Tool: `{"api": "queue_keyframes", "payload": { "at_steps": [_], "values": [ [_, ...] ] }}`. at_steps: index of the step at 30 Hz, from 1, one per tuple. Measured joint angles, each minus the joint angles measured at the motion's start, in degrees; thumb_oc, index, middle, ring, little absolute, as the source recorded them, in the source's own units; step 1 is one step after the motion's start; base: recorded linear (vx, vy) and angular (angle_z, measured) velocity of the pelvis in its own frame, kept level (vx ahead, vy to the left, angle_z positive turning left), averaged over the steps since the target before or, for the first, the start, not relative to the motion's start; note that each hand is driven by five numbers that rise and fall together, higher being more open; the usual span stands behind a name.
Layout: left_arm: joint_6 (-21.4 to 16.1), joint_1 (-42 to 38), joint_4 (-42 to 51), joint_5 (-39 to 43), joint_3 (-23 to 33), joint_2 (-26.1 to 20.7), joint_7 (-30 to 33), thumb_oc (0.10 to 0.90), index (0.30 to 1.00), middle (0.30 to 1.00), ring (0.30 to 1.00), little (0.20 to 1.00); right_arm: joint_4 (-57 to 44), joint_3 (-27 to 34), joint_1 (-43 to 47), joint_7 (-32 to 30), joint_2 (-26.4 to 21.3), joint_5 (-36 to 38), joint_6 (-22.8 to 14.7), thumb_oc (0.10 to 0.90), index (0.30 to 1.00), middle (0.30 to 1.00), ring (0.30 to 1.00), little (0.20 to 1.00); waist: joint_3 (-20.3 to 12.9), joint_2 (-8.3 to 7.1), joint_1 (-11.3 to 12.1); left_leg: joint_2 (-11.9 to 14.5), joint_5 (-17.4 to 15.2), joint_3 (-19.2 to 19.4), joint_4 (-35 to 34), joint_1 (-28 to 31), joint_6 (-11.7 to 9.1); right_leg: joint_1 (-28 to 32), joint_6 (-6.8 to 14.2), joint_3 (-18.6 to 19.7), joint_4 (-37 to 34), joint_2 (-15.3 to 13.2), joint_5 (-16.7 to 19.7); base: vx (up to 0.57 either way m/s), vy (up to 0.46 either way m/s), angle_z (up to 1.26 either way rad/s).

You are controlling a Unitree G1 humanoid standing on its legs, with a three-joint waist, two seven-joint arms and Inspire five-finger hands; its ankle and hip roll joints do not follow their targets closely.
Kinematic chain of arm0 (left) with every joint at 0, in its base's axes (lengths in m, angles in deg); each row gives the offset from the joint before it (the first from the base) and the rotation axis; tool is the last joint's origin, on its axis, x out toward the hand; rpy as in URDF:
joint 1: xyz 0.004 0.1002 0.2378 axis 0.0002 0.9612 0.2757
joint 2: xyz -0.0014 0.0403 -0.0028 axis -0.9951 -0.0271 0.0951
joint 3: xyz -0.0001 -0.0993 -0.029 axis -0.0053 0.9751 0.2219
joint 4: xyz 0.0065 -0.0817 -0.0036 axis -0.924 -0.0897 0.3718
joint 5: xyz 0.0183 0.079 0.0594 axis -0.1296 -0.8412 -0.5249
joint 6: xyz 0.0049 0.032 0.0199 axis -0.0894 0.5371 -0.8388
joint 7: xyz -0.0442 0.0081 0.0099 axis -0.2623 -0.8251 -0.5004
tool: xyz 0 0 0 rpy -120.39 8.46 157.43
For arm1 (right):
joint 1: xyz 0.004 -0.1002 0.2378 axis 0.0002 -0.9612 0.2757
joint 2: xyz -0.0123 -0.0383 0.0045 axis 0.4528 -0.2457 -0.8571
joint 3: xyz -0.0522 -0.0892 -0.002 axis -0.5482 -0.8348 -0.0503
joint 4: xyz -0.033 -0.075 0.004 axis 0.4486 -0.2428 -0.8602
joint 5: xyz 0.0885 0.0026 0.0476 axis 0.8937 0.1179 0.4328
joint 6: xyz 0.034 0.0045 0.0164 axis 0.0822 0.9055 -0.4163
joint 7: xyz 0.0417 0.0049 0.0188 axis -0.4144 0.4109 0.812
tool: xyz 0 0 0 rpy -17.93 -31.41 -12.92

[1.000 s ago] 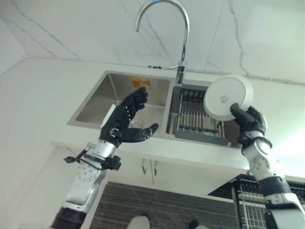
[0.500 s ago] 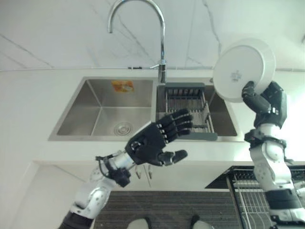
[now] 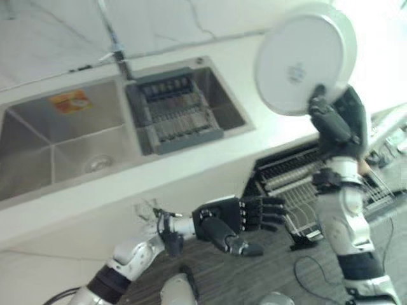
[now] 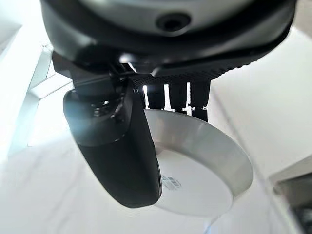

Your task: Place the dishes in the dishwasher.

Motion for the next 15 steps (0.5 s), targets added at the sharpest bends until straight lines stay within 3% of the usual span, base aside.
{"api": "queue_keyframes", "payload": {
  "at_steps": [1, 2, 4, 6, 7, 8, 12, 15],
  "values": [
    [0.28, 2.28, 0.21, -0.09, -0.14, 1.59, 0.03, 0.8, 0.9, 0.9, 0.9, 0.9, -0.07, 0.6, -0.13, 0.08, -0.56, -0.94, -0.49, 0.4, 0.3, 0.3, 0.3, 0.3, -0.2, 0.71, -0.72, 0.45, 0.28, -3.91, -1.36, -0.22, -1.55, -0.14, 1.51, -0.17, -0.54, 2.48, -2.55, 0.0, -0.327, -0.65],
    [0.69, 4.09, 0.4, -0.1, -0.28, 2.91, 0.05, 0.8, 0.9, 0.9, 0.9, 0.9, 0.04, 1.16, -0.25, -0.35, -1.9, -1.03, -0.47, 0.4, 0.3, 0.3, 0.3, 0.3, -0.37, 1.7, -1.45, 0.49, 1.51, -7.85, -3.46, 0.56, -3.43, -1.14, 1.46, 0.01, 0.26, 4.26, -4.15, 0.0, -0.279, -0.63],
    [0.82, 5.71, 0.62, -0.1, -1.91, 4.0, 0.48, 0.8, 0.9, 0.9, 0.9, 0.9, -0.02, 4.05, -1.2, -1.1, -4.66, -0.95, -0.49, 0.4, 0.3, 0.3, 0.3, 0.3, -1.17, 2.98, -3.95, 2.8, 4.9, -7.66, -6.18, 1.82, -4.64, -1.58, 1.05, 0.57, 0.44, 7.03, -7.41, 0.03, -0.255, -0.41],
    [0.23, 8.04, -2.29, -0.62, -3.35, 8.08, 3.01, 0.8, 0.9, 0.9, 0.9, 0.9, 0.02, 8.26, -2.28, -2.06, -7.42, -0.14, -1.08, 0.4, 0.3, 0.3, 0.3, 0.3, -3.6, 6.82, -7.43, 4.0, 7.06, -5.43, -8.92, 2.8, -4.15, -3.94, -0.32, 1.85, 2.08, 8.65, -8.03, 0.02, -0.24, -0.3],
    [-0.49, 9.92, -4.78, -0.95, -3.08, 9.96, 4.28, 0.8, 0.9, 0.9, 0.9, 0.9, -0.08, 8.73, -3.71, -2.1, -8.84, 0.84, -2.06, 0.4, 0.3, 0.3, 0.3, 0.3, -4.43, 7.6, -8.19, 4.17, 7.78, -4.5, -10.02, 3.62, -4.74, -4.73, -0.53, 2.36, 3.1, 8.65, -8.52, -0.03, -0.191, -0.28],
    [-0.54, 11.0, -6.0, -2.6, -3.13, 10.26, 5.13, 0.8, 0.9, 0.9, 0.9, 0.9, 0.06, 9.38, -4.6, -2.12, -8.91, 0.84, -2.46, 0.4, 0.3, 0.3, 0.3, 0.3, -5.48, 9.13, -8.25, 4.29, 8.61, -3.95, -10.04, 3.69, -4.07, -4.87, -0.74, 2.5, 3.11, 8.79, -8.36, -0.05, -0.205, -0.11],
    [-3.64, 15.12, -14.12, -6.96, -2.45, 10.24, 7.49, 0.8, 0.9, 0.9, 0.9, 0.9, 0.66, 7.4, -6.73, -1.97, -10.6, 0.74, -2.29, 0.4, 0.3, 0.3, 0.3, 0.3, -6.72, 10.43, -7.81, 4.43, 11.46, -1.67, -13.3, 3.48, -2.12, -7.97, -1.66, 2.33, 5.72, 8.75, -9.73, -0.04, -0.088, 0.05],
    [-6.84, 18.78, -22.92, -10.69, -1.75, 10.26, 10.7, 0.8, 0.9, 0.9, 0.9, 0.9, 0.66, 6.83, -9.53, -0.95, -10.61, 0.72, -1.32, 0.4, 0.3, 0.3, 0.3, 0.3, -7.02, 10.71, -6.93, 4.22, 12.05, -1.04, -15.48, 3.45, -1.9, -9.26, -2.23, 2.21, 6.66, 8.64, -10.05, -0.03, -0.031, 0.04]
  ]
}}
